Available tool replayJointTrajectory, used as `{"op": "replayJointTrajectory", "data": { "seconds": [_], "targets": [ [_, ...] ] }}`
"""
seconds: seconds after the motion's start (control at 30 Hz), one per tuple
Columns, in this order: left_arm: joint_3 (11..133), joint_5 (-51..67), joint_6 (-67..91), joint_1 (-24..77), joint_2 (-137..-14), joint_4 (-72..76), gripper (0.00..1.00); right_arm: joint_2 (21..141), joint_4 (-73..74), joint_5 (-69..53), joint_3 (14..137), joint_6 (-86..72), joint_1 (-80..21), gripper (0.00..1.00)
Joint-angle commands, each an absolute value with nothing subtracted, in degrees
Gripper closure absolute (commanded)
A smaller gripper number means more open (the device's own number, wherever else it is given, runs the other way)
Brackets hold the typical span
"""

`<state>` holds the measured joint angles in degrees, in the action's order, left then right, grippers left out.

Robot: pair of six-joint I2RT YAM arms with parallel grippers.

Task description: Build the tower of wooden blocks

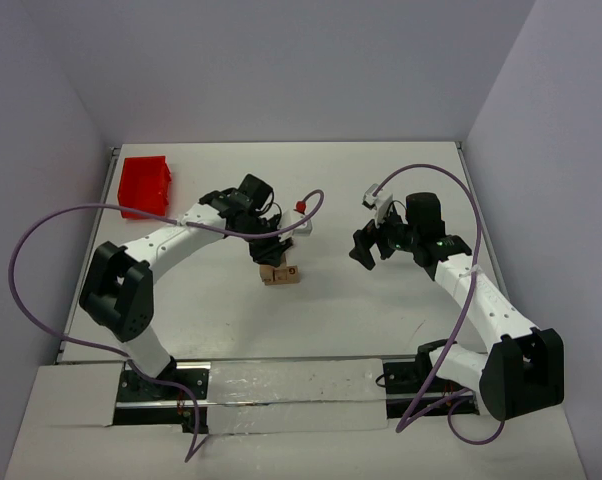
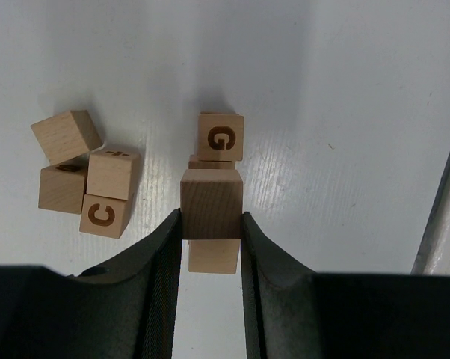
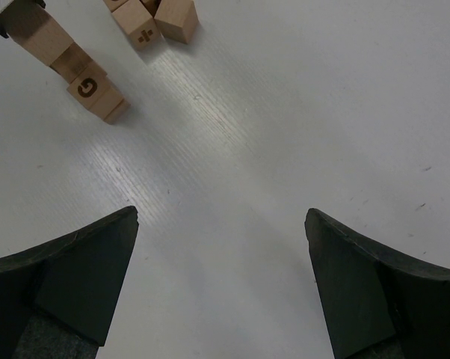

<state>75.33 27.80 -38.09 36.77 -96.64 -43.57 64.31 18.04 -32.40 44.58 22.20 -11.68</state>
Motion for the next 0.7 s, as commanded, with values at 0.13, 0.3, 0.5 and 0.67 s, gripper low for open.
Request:
{"op": "replayJointTrajectory", "data": {
  "seconds": [0.13,0.3,0.5,0.67],
  "targets": [
    [75.9,27.4,-38.0,37.2,-98.7,-41.1,0.82,62.9,17.2,-32.9,44.5,22.9,-11.3,0.00],
    [75.7,27.5,-38.0,37.2,-99.3,-41.1,0.80,63.0,17.2,-33.0,44.6,22.9,-11.4,0.00],
    [74.9,27.2,-38.2,37.2,-99.8,-40.8,0.77,63.0,17.2,-32.9,44.6,22.9,-11.3,0.00],
    [74.9,27.0,-38.5,37.1,-100.2,-40.8,0.75,63.2,17.2,-33.0,44.6,22.9,-11.4,0.00]
  ]
}}
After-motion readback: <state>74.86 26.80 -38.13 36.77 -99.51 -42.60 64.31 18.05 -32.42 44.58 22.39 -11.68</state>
